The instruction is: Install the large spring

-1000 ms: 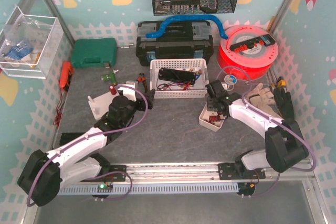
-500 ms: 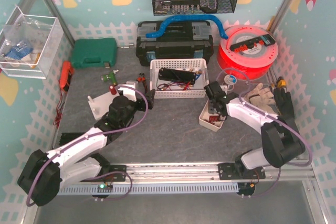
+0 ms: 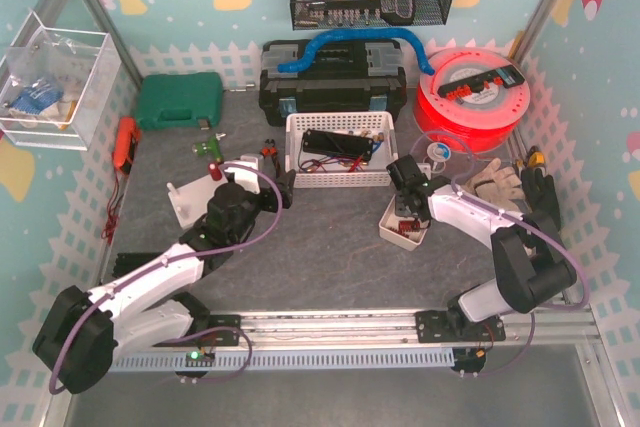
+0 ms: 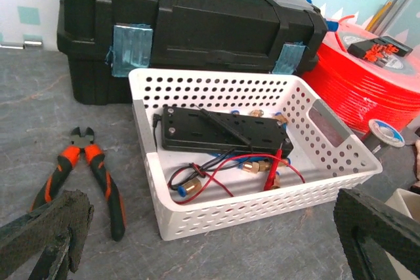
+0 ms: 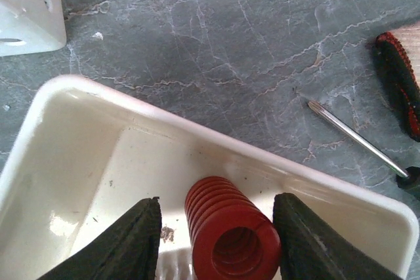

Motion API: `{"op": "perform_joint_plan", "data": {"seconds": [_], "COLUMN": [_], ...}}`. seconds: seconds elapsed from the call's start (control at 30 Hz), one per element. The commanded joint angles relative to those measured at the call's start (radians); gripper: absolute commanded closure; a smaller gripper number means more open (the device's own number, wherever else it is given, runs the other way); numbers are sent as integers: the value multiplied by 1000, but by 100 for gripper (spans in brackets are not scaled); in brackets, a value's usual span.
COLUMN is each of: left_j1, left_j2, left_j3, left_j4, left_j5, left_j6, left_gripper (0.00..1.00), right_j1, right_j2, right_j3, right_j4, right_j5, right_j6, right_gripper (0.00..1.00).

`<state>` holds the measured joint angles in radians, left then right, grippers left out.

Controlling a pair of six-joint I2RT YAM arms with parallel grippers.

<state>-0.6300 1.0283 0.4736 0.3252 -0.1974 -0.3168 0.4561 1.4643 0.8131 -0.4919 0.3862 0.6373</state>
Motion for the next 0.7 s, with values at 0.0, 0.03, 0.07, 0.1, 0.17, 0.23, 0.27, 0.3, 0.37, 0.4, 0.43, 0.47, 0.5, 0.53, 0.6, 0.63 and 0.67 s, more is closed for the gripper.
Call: {"op": "perform_joint_plan", "data": {"seconds": [0.0, 0.03, 0.07, 0.1, 0.17, 0.23, 0.27, 0.3, 0.37, 0.4, 0.43, 0.47, 0.5, 0.53, 0.6, 0.63, 0.67], "left_j1": [-5, -6, -6, -5, -6, -6, -7, -7, -7, -7, -9, -9, -8, -10, -10, -11, -10], "left_j2": [-11, -11, -13, -14, -14, -17, -19, -21, -24, -26, -26, -27, -29, -28, -29, -28, -29], "left_j3": [6, 5, 4, 4, 3, 3, 2, 2, 0, 0, 0, 1, 0, 0, -1, -1, -1], "left_j4": [-14, -14, -15, -15, -15, -18, -17, -15, -17, -16, -16, -17, -18, -17, -17, -17, -17], "left_j5": [-28, -29, -32, -35, -43, -48, -49, -50, -54, -56, -57, -57, -57, -59, -64, -68, -74], "left_j6": [15, 15, 13, 13, 13, 12, 12, 10, 11, 12, 13, 13, 14, 14, 13, 13, 11], "left_gripper": [1, 1, 1, 1, 1, 1, 1, 1, 1, 1, 1, 1, 1, 1, 1, 1, 1], "right_j1": [-6, -7, -7, -8, -9, -8, -8, -8, -10, -10, -10, -11, -11, -11, -11, -11, -12], "right_j2": [3, 4, 5, 5, 3, -10, -17, -22, -23, -21, -20, -20, -22, -24, -33, -40, -46], "right_j3": [-9, -10, -11, -12, -16, -30, -40, -48, -56, -58, -62, -65, -70, -74, -84, -87, -87], "right_j4": [14, 18, 20, 23, 34, 56, 68, 79, 85, 87, 89, 95, 100, 107, 123, 129, 129], "right_j5": [24, 26, 28, 28, 25, 20, 18, 16, 15, 15, 17, 18, 20, 22, 21, 18, 19], "right_j6": [-3, -7, -8, -11, -16, -20, -22, -22, -17, -16, -14, -12, -11, -13, -20, -27, -34], "right_gripper": [53, 55, 56, 57, 59, 60, 60, 60, 60, 60, 60, 59, 59, 60, 65, 67, 71]}}
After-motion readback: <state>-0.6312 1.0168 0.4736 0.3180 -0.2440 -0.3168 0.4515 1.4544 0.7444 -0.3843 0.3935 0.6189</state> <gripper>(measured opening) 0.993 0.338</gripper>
